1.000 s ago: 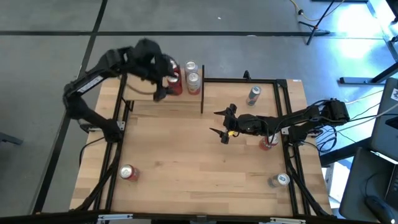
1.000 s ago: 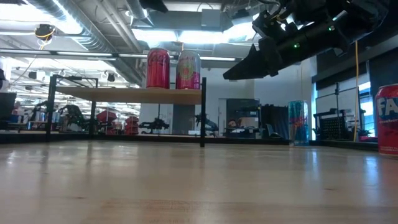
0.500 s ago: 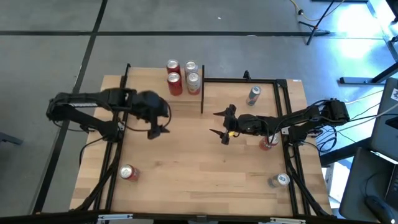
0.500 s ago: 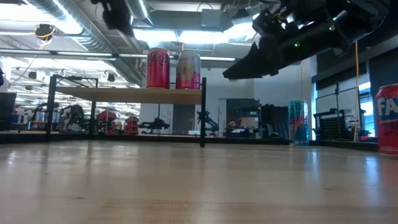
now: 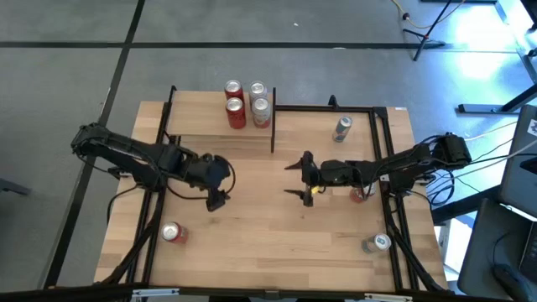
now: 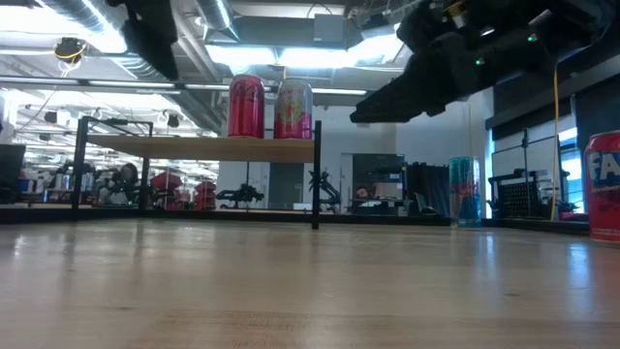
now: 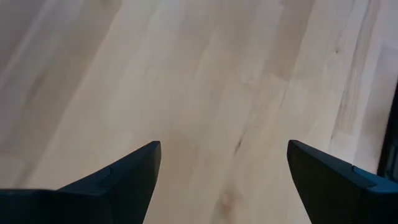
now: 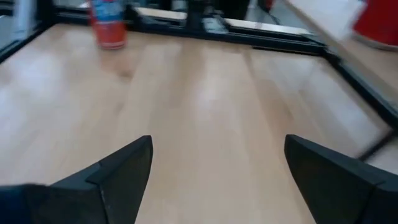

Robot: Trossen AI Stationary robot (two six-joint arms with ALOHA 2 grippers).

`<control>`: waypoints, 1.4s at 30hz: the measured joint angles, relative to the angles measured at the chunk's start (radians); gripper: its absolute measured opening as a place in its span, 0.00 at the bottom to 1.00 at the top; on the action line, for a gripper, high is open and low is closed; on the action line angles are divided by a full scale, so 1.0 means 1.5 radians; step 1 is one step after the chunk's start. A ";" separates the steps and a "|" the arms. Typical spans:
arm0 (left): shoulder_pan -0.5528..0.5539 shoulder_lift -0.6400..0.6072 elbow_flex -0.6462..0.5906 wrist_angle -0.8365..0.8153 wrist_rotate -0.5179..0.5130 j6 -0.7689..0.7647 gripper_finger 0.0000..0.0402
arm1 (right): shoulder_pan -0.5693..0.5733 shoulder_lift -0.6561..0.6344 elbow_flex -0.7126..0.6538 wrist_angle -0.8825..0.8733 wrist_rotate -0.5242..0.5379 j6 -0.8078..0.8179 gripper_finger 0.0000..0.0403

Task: Place canned beverage on shelf
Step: Put the left red soda can on the shelf

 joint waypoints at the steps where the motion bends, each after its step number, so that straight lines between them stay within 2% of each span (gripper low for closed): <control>1: -0.012 0.004 0.000 -0.004 -0.002 -0.025 0.80 | 0.008 0.001 0.000 -0.001 -0.001 -0.007 0.87; 9: -0.100 0.013 0.000 -0.076 -0.002 -0.211 0.80 | 0.027 0.004 0.000 0.033 -0.004 -0.025 0.87; 15: -0.192 0.014 0.000 -0.158 0.005 -0.398 0.80 | 0.026 0.004 0.000 0.088 -0.003 -0.023 0.87; 22: -0.306 0.014 0.000 -0.175 0.016 -0.589 0.80 | 0.026 0.004 0.000 0.144 -0.002 -0.023 0.87; 30: -0.409 0.014 0.000 -0.257 0.023 -0.769 0.80 | 0.026 0.004 0.015 0.168 0.015 -0.033 0.87; 37: -0.485 0.032 0.001 -0.250 0.021 -0.917 0.80 | 0.026 0.004 0.033 0.164 0.008 -0.047 0.87; 42: -0.516 0.071 0.001 -0.249 0.026 -0.964 0.80 | 0.027 0.004 0.033 0.163 -0.017 -0.014 0.87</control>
